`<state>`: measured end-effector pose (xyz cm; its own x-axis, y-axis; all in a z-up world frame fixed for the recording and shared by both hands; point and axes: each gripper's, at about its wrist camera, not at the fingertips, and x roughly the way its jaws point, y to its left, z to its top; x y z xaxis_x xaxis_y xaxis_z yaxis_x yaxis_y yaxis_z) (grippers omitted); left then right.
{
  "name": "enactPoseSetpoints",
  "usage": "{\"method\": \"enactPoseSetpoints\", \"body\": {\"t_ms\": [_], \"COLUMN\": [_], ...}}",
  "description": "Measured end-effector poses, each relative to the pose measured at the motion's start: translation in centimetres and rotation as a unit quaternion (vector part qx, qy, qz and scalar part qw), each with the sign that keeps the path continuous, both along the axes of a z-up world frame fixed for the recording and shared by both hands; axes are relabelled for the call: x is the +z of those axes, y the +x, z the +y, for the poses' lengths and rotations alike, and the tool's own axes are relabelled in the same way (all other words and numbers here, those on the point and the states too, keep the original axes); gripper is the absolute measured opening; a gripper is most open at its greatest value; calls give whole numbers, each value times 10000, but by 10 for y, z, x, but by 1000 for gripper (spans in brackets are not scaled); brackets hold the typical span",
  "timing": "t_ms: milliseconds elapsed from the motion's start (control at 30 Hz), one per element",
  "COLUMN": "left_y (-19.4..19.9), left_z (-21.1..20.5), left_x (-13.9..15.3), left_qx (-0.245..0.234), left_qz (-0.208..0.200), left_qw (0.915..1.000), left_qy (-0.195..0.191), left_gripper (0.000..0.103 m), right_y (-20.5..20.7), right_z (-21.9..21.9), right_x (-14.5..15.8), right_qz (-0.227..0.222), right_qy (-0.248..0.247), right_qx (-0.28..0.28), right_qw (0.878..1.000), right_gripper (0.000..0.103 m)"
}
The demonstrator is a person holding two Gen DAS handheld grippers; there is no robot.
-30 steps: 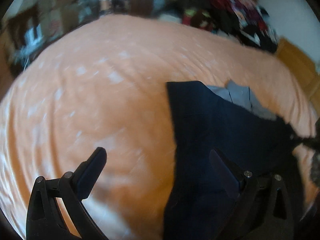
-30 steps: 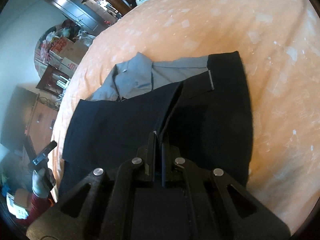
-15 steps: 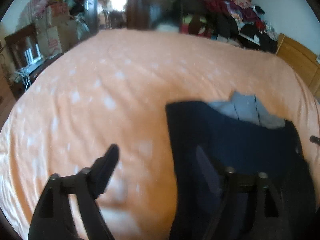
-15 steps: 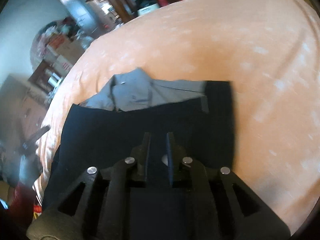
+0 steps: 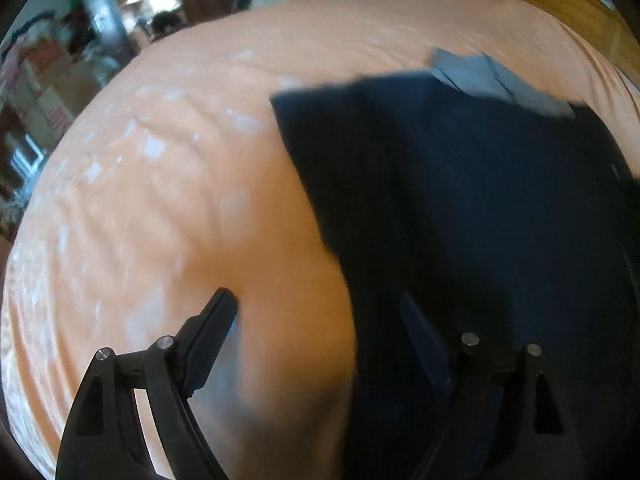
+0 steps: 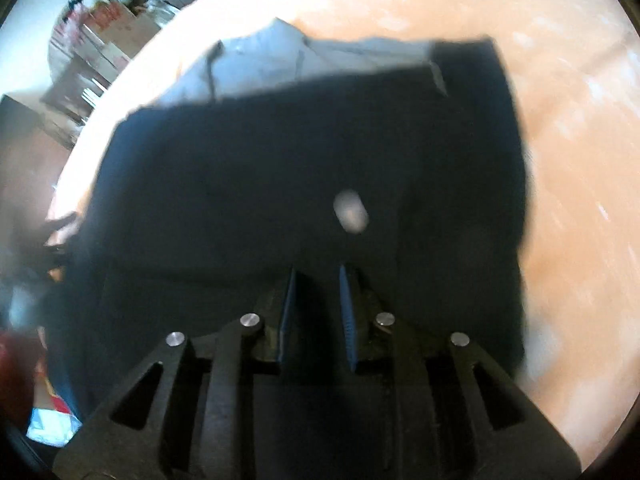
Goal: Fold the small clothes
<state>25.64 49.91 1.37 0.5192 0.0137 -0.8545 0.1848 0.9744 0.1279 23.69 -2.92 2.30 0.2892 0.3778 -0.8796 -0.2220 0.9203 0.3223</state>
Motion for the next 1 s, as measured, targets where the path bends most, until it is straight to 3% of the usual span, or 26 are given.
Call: {"method": "enactPoseSetpoints", "body": {"t_ms": [67,133,200,367,467,567,733,900,1000], "left_y": [-27,-56,-87,-179,-212,-228,-254,-267,-271], "left_z": [7,14,19,43,53,67,78,83,82], "left_x": [13,23,31,32,34,33,34,22,13], "left_qx": [52,44,-19,-99,-37,44,22,-49,-99], "left_qz": [27,127,318,732,745,796,987,1381,1712], "left_qw": [9999,9996,9965,9767,9639,9520,9410,9305,9236], "left_qy": [-118,-265,-770,-2017,-2556,-2954,-3238,-3393,-3428], "left_gripper": [86,86,86,86,86,86,86,86,86], "right_y": [-27,-70,-105,-203,-232,-244,-251,-246,-243], "right_z": [-12,-28,-46,-84,-91,-94,-96,-99,-92], "right_x": [11,29,39,37,25,19,7,-13,-27], "right_qz": [-18,-42,-1,402,694,791,1036,1302,1476], "right_qy": [62,283,456,549,537,409,230,862,952], "right_qx": [-86,-118,-163,-308,-420,-538,-672,-708,-603], "right_qw": [9999,9995,9988,9972,9953,9946,9921,9852,9826], "right_gripper": [25,38,58,59,59,58,59,65,65]}}
